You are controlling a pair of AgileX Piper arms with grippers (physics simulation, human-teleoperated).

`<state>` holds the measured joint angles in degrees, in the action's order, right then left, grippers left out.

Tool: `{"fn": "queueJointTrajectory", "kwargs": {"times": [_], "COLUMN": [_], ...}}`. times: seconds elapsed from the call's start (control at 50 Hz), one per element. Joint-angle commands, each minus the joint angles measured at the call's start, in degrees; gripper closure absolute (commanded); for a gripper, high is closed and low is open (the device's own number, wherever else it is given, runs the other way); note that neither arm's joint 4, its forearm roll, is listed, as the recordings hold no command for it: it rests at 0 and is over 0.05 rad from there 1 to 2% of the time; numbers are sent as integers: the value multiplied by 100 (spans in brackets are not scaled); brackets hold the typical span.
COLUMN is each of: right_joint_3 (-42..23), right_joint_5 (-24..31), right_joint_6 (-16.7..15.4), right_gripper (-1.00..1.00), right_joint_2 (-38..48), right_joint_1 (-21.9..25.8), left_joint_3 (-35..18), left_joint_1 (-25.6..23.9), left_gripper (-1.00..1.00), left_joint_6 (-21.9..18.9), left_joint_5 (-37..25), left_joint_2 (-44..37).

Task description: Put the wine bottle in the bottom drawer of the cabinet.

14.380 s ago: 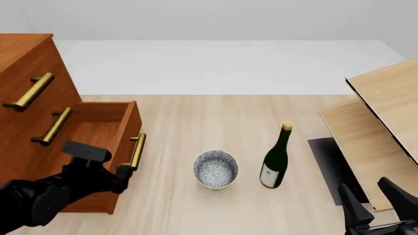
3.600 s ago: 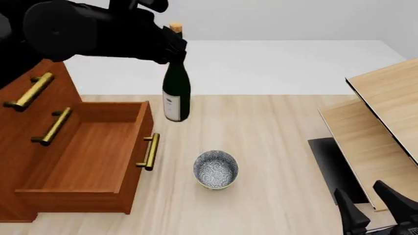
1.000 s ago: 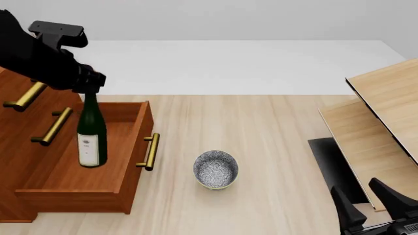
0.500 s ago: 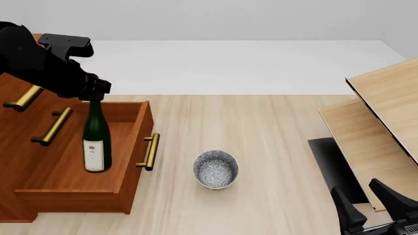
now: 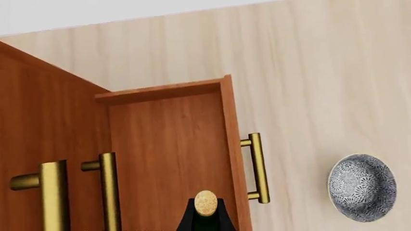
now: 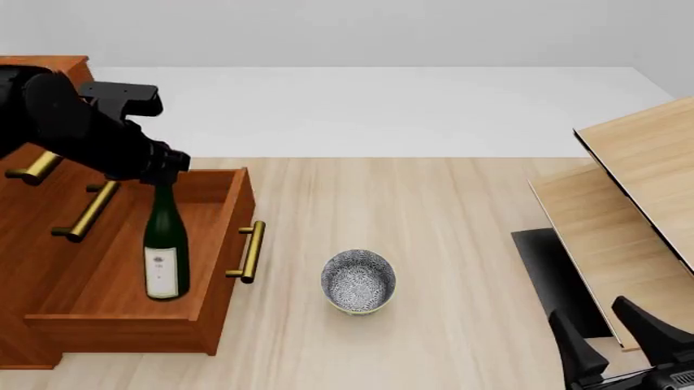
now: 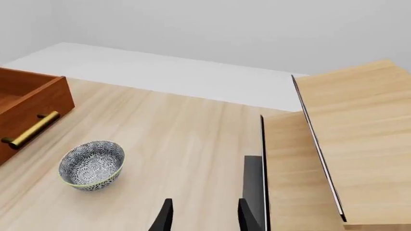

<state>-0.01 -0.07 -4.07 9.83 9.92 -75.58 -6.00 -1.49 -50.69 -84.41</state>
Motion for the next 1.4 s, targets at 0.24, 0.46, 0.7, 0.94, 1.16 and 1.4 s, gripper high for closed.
{"fn": "queueJointTrajectory", "kwargs": {"times": [0.24, 0.46, 0.7, 0.94, 1.16, 1.4], "right_joint_3": [0, 0, 0, 0, 1, 1], "right_joint_5": [-19, 25, 50, 57, 18, 71], "right_joint_6": [-18, -16, -9, -9, -7, -2], "right_gripper": [-100, -100, -100, -100, -100, -100], "right_joint_2": [-2, -35, -45, -37, 7, -50], "right_joint_1": [-27, -28, -32, -37, -40, -77], "left_joint_3": [336, 489, 584, 749, 865, 827], "left_joint_1": [92, 34, 9, -174, -258, -126], "left_gripper": [100, 100, 100, 100, 100, 100], "left_joint_6": [-28, 65, 163, 360, 558, 555], "left_joint_5": [143, 308, 385, 526, 755, 979], "left_joint_2": [153, 87, 12, -110, -298, -634]}}
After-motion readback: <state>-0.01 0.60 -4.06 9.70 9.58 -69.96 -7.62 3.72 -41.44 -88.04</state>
